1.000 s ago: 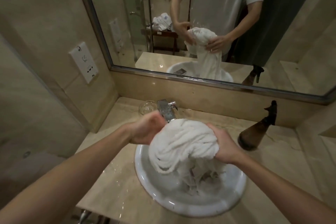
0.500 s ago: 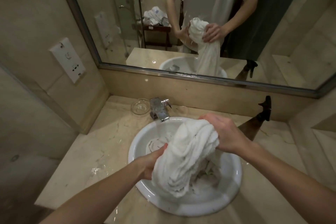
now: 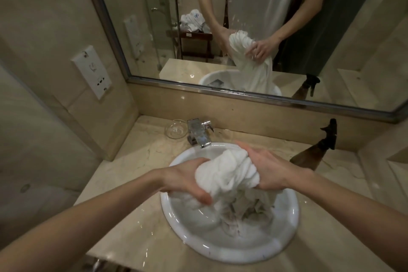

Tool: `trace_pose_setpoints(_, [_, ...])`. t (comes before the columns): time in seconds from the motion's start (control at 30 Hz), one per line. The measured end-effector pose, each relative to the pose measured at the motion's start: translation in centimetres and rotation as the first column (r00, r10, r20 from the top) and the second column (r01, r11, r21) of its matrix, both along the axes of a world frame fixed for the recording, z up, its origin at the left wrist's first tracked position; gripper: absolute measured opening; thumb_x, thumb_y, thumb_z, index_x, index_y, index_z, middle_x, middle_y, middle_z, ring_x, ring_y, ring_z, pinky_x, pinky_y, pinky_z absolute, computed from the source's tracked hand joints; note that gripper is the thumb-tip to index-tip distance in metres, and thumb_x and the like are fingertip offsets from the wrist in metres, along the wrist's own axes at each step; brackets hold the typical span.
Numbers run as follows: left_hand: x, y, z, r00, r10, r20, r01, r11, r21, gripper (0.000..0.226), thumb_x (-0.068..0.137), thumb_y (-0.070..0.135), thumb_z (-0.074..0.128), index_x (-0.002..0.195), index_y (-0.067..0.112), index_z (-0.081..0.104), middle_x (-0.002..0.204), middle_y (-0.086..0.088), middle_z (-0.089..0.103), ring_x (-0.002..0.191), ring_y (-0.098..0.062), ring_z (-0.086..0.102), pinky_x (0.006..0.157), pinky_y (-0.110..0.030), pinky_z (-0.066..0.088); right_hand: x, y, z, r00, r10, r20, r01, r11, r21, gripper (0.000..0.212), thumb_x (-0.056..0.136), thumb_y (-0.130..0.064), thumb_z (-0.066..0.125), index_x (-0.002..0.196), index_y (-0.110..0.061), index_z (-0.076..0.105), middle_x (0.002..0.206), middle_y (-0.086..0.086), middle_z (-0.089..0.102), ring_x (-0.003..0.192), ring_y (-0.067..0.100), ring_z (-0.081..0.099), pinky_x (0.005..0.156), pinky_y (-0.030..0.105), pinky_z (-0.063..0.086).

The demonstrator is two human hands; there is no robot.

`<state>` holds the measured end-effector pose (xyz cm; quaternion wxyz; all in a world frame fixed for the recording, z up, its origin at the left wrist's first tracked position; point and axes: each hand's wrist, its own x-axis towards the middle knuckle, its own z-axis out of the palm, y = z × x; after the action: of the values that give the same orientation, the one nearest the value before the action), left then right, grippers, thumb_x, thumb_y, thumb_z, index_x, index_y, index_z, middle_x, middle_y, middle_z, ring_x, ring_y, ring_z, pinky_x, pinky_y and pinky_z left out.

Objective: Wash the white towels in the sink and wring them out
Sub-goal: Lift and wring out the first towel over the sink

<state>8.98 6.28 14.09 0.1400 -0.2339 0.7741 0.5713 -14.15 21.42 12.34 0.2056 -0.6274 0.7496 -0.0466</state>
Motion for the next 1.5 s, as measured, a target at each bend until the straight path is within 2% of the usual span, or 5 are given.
trace_pose_setpoints(0.17, [-1.1,-1.5,0.9,0.986,-0.150,0.074,0.167,0.923,-0.346,0.155,0.035,0.052,0.098,0.157,0.025,0.007,0.152,0.010,0.038,0.134,-0.004,0.040,0.112,-0.024,0.036,1.0,-1.0,1.2,0.972,0.169,-0.163,-0.162,0.985,0.051,0.023,0.072,-0.042,0.065,0.085,-0.022,0.063,0.085,-0.004,0.063,0.082,0.021,0.063,0.066,0.027,0.041])
trace_pose_setpoints(0.33, [-2.7,-1.5,1.5,0.991,-0.136,0.018,0.108,0.693,-0.713,0.105,0.042,0.040,0.094,0.124,0.022,0.032,0.102,-0.001,0.064,0.087,-0.023,0.062,0.069,-0.045,0.057,0.2,-0.8,1.8,0.957,-0.100,0.271,0.081,0.993,0.081,0.030,0.058,-0.019,0.077,0.078,-0.033,0.059,0.076,-0.011,0.067,0.070,0.014,0.063,0.059,0.032,0.050])
trace_pose_setpoints(0.47, [-4.3,-2.2,1.9,0.988,-0.151,-0.027,0.055,0.513,-0.857,0.087,0.049,0.026,0.095,0.111,0.018,0.034,0.097,-0.003,0.061,0.085,-0.024,0.053,0.072,-0.044,0.053,-0.2,-0.4,2.2,0.795,-0.286,0.535,0.274,0.956,0.104,0.057,0.054,-0.004,0.074,0.105,-0.028,0.065,0.094,-0.002,0.075,0.082,0.017,0.070,0.072,0.035,0.057])
trace_pose_setpoints(1.07, [-9.3,-2.4,-1.1,0.938,-0.077,-0.338,-0.295,0.335,-0.895,0.078,0.063,-0.018,0.069,0.133,0.006,0.045,0.102,-0.012,0.064,0.089,-0.030,0.052,0.068,-0.035,0.039,3.9,0.6,-0.3,-0.188,-0.361,0.913,0.476,0.780,0.406,0.044,0.044,0.003,0.053,0.083,0.005,0.073,0.081,0.022,0.064,0.071,0.035,0.063,0.069,0.037,0.052])
trace_pose_setpoints(1.5, [-10.1,-2.4,-5.0,0.659,-0.052,-0.750,-0.727,0.211,-0.653,0.058,0.065,-0.015,0.061,0.114,0.012,0.045,0.084,-0.009,0.063,0.073,-0.025,0.050,0.059,-0.028,0.034,6.7,-0.9,-1.0,-0.431,-0.172,0.886,0.439,0.818,0.373,0.037,0.039,0.000,0.053,0.070,0.003,0.074,0.064,0.016,0.065,0.056,0.027,0.066,0.054,0.028,0.056])
